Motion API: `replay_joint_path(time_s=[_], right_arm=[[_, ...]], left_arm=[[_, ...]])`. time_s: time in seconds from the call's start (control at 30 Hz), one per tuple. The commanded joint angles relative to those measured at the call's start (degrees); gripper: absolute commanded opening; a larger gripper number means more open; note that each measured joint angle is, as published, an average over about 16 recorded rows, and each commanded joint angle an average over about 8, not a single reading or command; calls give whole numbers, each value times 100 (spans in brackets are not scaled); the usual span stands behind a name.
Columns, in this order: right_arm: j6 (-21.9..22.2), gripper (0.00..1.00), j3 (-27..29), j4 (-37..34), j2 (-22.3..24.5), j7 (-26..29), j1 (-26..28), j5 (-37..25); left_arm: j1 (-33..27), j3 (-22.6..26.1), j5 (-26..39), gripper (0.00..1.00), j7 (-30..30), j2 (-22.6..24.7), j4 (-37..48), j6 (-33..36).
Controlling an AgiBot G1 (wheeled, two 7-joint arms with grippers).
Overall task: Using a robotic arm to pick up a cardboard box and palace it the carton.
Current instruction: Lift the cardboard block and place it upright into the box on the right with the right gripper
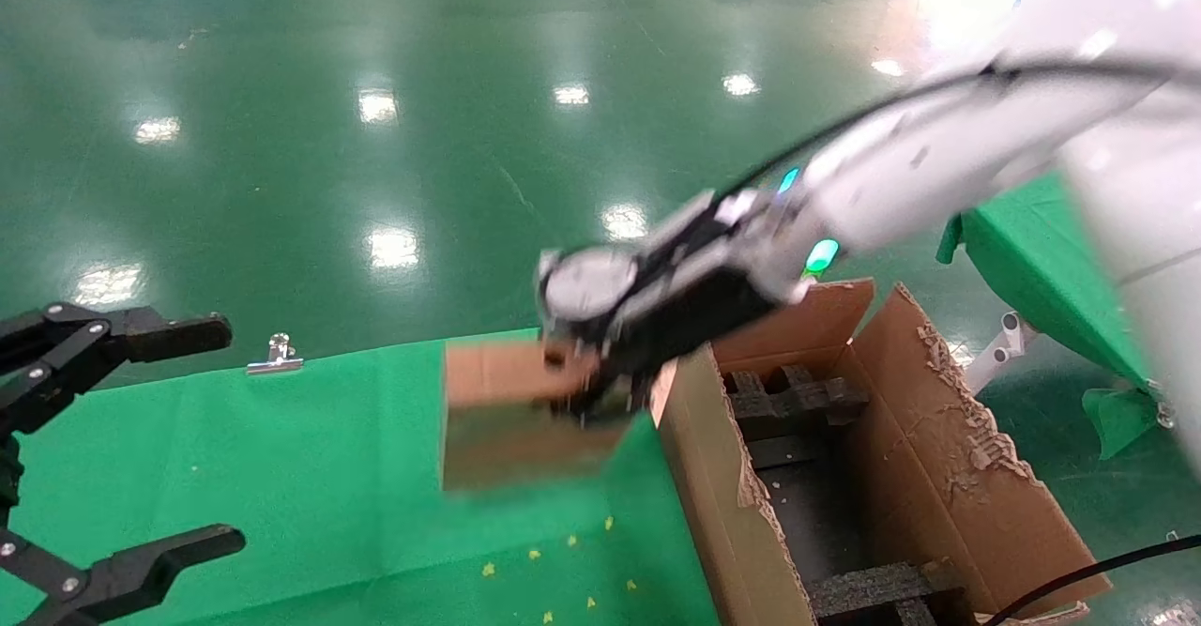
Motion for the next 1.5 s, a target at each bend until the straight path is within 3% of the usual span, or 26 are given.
replay_joint_path(time_s=[0.03, 0.3, 0.6, 0.97, 1.5], right_arm=[[-38, 0, 56, -83, 55, -70, 257, 69], [-120, 0, -354, -692, 170, -536, 1326, 496], [-120, 0, -1069, -1192, 490, -768, 1837, 1156], [-113, 0, -1931, -1272, 1779, -698, 2305, 1408], [-67, 0, -2896, -511, 3553, -129, 2638, 1273]], left_arm=[[0, 0, 0, 100, 0, 0, 0, 0], [0, 2, -1, 100, 1, -1, 0, -1], [-1, 3, -2, 100, 2, -1, 0, -1], [-1, 5, -3, 100, 2, -2, 0, -2], [-2, 7, -5, 100, 4, -3, 0, -3]])
